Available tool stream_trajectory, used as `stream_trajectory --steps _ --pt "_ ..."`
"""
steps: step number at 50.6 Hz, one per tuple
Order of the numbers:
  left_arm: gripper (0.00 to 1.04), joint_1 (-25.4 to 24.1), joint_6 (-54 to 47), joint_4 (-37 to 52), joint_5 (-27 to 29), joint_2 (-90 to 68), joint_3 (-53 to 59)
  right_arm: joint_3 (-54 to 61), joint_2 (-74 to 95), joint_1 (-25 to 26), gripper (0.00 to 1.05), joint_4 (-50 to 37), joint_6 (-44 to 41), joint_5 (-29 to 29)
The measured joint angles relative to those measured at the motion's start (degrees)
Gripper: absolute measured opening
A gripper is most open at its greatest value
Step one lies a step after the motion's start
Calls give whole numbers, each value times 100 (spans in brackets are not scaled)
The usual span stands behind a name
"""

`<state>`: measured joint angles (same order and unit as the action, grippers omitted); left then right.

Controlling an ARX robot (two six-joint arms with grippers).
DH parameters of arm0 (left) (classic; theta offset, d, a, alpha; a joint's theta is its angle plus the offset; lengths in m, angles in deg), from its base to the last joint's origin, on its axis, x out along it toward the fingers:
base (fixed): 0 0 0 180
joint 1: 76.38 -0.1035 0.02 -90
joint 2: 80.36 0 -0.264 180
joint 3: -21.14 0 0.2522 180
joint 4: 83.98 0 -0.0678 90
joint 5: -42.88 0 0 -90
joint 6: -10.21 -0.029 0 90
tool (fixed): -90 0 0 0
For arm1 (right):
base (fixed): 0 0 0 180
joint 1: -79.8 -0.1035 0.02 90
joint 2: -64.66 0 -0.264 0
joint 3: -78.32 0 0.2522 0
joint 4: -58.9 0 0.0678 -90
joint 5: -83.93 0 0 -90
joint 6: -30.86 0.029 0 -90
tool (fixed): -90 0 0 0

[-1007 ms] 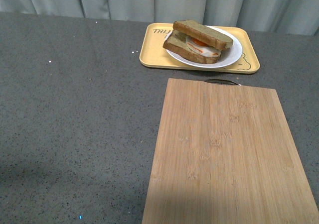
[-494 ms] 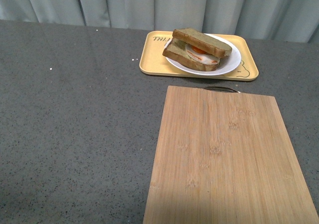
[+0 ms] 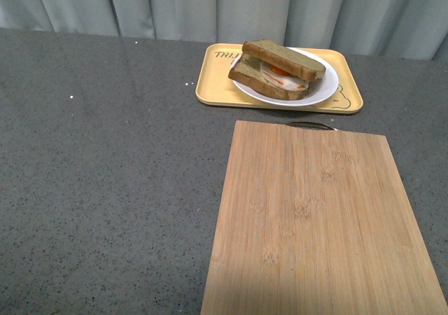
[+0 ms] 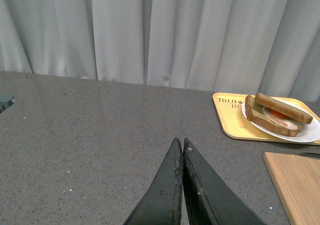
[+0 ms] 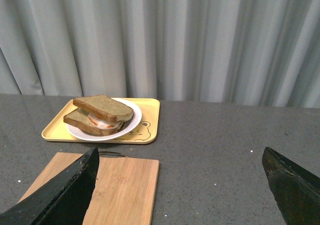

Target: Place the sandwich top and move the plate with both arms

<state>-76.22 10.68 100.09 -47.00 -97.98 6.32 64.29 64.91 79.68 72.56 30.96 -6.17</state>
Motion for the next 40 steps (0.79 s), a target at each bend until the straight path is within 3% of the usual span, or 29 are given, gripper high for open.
stream_trajectory --steps 23,28,35,40 --pt "4 0 0 -793 0 793 -2 0 0 0 95 0 0 0" --pt "4 -2 0 -1668 -7 1464 -2 0 0 0 95 0 0 0" --pt "4 -2 0 -1768 -7 1729 -2 0 0 0 95 0 -2 0" --pt "24 0 0 -1770 -9 1733 -2 2 0 0 95 0 0 0"
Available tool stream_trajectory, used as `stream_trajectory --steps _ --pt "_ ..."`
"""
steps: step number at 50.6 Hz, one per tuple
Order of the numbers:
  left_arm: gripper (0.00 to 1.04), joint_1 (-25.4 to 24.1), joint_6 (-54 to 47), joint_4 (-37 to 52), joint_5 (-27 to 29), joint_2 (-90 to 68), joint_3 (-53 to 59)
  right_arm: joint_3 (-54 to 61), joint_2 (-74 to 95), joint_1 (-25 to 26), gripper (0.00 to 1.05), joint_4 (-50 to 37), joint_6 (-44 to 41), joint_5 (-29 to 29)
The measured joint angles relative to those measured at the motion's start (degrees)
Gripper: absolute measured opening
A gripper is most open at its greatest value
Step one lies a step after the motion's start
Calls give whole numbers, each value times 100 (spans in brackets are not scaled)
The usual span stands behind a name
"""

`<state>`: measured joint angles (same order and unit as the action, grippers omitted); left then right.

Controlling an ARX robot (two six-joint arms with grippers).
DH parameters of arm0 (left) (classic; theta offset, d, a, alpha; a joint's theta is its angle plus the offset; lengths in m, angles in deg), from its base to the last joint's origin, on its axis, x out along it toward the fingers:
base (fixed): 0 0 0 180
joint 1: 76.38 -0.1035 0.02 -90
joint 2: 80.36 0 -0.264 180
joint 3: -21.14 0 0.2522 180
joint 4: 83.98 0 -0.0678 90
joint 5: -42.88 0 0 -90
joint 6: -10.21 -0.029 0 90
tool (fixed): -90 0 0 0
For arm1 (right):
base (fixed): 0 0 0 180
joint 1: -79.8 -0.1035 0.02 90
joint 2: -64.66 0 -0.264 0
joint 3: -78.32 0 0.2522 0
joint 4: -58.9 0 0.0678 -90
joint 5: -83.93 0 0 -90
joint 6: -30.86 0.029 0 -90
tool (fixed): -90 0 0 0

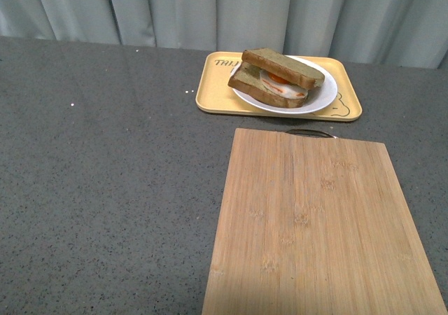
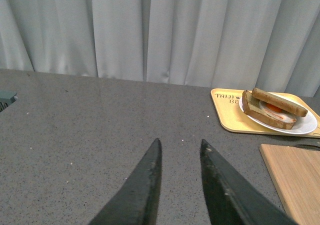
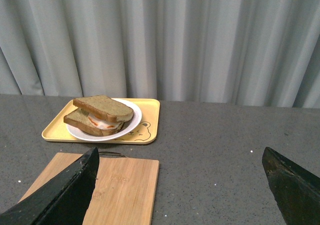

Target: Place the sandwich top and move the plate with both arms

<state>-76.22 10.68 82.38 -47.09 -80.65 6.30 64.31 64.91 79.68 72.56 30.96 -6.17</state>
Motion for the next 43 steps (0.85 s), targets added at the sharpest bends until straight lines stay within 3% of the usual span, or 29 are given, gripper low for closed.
stream_trajectory --steps 7,21,43 --pt "46 -2 0 0 0 4 0 -2 0 0 95 0 -2 0" --pt "99 -2 -2 0 0 4 0 -2 0 0 95 0 0 0" --pt "98 -2 -2 0 0 7 0 -2 0 0 95 0 -2 0"
